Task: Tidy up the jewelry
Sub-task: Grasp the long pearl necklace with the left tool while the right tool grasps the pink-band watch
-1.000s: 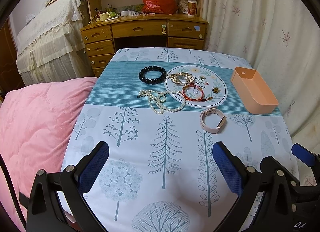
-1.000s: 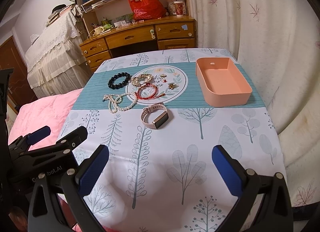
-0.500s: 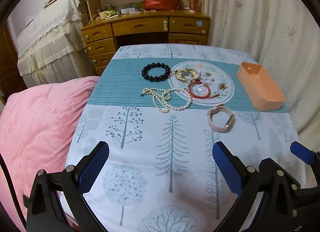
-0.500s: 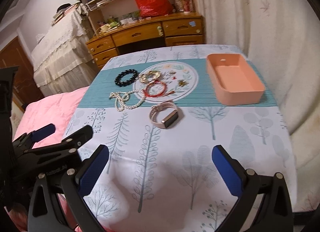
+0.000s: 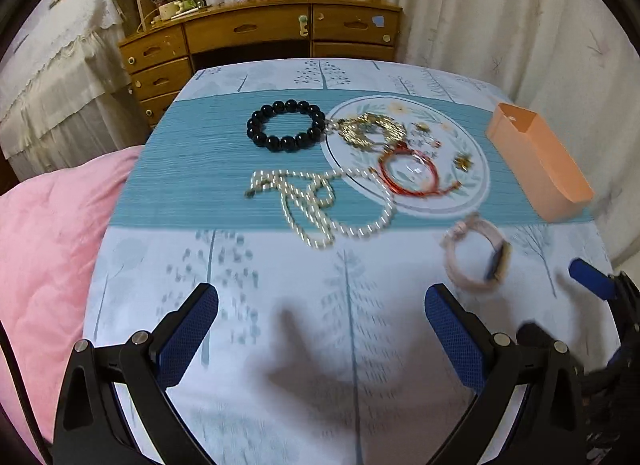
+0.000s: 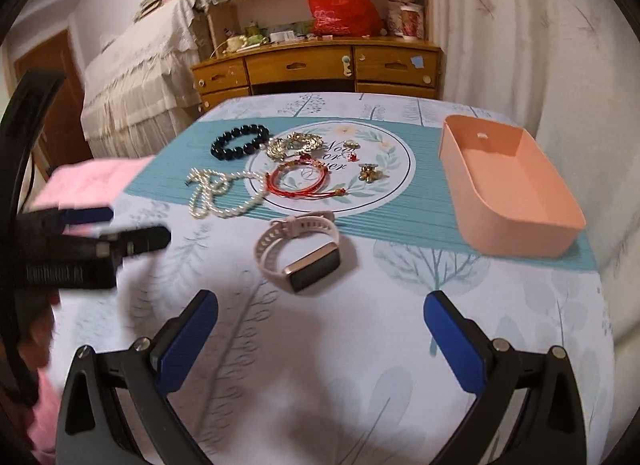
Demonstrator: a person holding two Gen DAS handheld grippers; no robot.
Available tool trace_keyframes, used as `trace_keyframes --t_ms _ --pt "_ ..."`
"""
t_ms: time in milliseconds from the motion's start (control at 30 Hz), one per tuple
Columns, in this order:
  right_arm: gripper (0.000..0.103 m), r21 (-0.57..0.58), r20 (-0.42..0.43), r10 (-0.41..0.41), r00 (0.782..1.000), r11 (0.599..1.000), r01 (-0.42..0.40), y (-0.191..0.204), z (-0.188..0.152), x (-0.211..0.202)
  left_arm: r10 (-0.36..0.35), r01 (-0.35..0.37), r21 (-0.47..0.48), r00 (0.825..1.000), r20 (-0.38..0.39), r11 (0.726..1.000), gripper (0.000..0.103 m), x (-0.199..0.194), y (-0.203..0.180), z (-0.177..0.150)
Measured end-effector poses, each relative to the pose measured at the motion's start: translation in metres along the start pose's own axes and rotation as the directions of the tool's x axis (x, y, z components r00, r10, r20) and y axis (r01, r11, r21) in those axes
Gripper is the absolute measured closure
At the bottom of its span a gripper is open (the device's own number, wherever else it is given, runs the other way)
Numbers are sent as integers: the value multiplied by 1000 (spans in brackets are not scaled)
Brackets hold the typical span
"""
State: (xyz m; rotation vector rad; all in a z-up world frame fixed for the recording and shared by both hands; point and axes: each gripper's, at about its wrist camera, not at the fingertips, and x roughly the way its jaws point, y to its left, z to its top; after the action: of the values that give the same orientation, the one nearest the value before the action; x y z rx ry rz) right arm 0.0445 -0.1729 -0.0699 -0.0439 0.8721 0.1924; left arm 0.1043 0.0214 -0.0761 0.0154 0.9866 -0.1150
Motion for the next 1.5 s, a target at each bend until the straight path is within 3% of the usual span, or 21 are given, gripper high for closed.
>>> trace_keyframes --t_ms 200,433,667,767,967,1300,1400,1500 --pt "0 -82 -23 -4 1000 997 2 5 9 21 0 1 37 1000 -18 999 1 38 2 29" --pt "0 -117 -55 -51 997 992 45 10 16 42 -2 0 -36 999 -54 999 2 55 20 40" --pt "0 -130 -106 -51 993 991 38 13 14 58 29 -32 -29 995 -90 999 20 68 28 34" --pt "0 -140 -109 -51 993 989 35 15 14 59 12 -15 -34 995 -103 999 23 70 32 28" --pt "0 -124 -117 -45 992 992 30 12 14 60 14 -15 -9 997 -77 1000 23 68 35 23" --pt "0 -108 -122 -36 992 994 23 9 14 61 64 -64 -19 998 -13 998 23 88 54 52" --pt "0 -105 -124 -33 992 994 20 9 14 62 33 -33 -21 999 4 999 24 95 60 59" --pt "0 -103 -125 -32 992 994 19 9 14 62 19 -19 -14 999 35 1000 41 96 63 62"
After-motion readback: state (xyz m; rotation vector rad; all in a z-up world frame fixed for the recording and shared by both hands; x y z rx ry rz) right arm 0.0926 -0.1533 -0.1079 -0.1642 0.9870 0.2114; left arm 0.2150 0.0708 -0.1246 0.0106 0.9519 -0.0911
